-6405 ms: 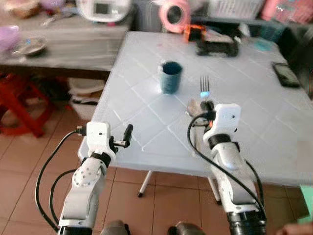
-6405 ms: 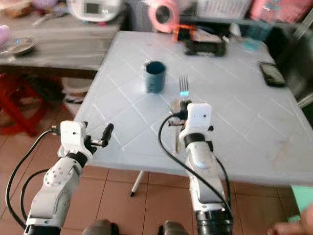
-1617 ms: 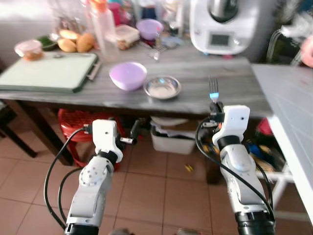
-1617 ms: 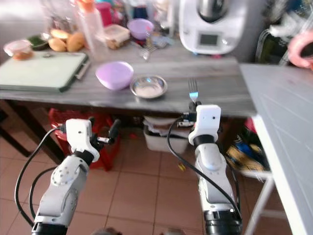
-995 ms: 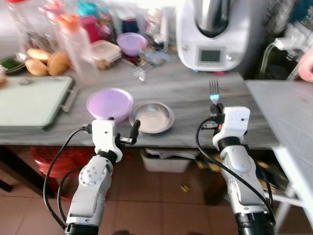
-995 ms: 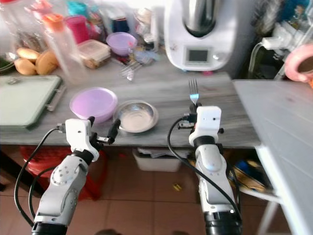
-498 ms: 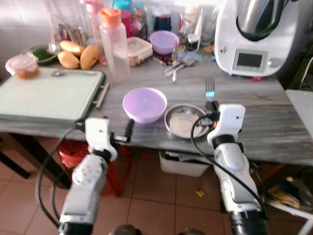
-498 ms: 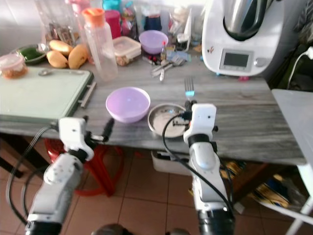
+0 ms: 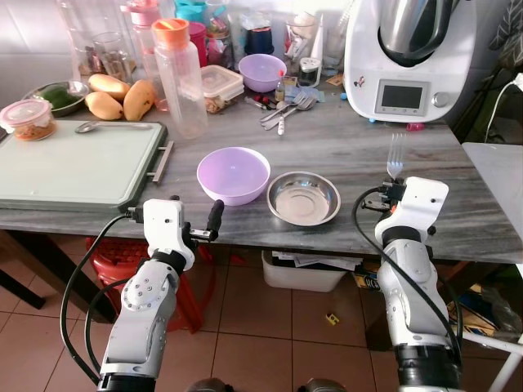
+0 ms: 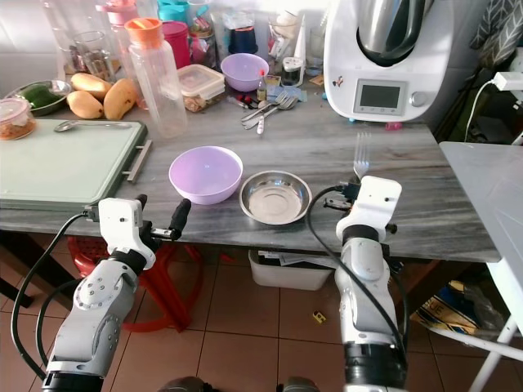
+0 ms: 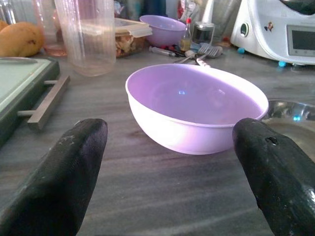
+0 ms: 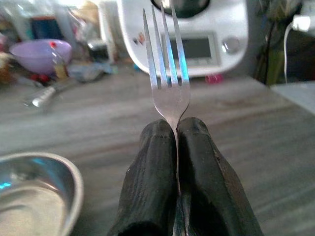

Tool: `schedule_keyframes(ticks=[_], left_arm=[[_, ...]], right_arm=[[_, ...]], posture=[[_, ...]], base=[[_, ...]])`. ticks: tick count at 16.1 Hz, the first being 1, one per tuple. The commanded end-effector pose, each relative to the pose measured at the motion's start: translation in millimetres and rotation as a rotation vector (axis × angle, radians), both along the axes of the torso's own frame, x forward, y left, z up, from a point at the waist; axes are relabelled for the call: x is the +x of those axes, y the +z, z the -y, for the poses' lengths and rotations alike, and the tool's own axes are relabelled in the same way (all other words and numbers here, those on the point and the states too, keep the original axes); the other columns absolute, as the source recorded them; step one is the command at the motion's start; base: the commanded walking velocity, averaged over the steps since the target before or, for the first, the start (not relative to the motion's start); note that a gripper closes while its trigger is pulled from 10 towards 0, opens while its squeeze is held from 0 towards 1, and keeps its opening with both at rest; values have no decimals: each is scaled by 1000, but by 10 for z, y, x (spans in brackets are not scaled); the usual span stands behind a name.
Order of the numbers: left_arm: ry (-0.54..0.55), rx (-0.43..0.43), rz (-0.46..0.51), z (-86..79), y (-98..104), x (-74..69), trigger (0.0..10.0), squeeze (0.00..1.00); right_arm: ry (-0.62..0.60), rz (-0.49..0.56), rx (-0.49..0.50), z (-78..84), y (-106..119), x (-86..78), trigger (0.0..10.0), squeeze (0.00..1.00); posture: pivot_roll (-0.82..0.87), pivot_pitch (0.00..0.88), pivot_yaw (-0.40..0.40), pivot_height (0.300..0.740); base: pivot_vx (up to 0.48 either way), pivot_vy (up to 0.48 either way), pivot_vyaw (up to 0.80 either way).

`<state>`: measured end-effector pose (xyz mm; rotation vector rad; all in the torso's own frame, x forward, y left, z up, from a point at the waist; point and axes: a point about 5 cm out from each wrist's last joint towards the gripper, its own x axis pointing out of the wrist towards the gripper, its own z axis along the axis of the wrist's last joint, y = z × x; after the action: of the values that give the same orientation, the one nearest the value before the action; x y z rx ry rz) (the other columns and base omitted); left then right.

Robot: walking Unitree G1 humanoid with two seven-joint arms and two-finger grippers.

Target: Setting the table

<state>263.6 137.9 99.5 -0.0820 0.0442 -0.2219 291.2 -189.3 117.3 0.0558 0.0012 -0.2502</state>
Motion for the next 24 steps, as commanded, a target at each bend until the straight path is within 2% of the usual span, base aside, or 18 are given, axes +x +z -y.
schedule_keyframes(ticks=[1,4,10,17,19,24], left_arm=[[-7,13,3,-10,24,-7,10000,0],[-15,22,-3,-16,27,-18,10000,0],[-19,49,-13,-103,48,-71,10000,0],[-26,73,-31,-166,76,-138,10000,0],[-28,79,-35,-179,84,-145,10000,0],[-32,88,-45,-192,100,-161,10000,0]], right_arm=[[-12,-8,18,38,21,45,10000,0],[-22,-35,69,66,-4,115,10000,0],[46,-116,104,-20,-108,224,10000,0],[49,-115,143,5,-101,329,10000,0],[51,-124,182,-11,-128,342,10000,0],[95,-160,205,-47,-168,422,10000,0]], posture=[[-17,0,33,740],[-8,0,41,740],[23,13,55,740],[51,38,75,740],[57,43,79,740],[66,52,83,740]], base=[[0,0,0],[0,0,0],[0,0,0],[0,0,0],[0,0,0],[0,0,0]])
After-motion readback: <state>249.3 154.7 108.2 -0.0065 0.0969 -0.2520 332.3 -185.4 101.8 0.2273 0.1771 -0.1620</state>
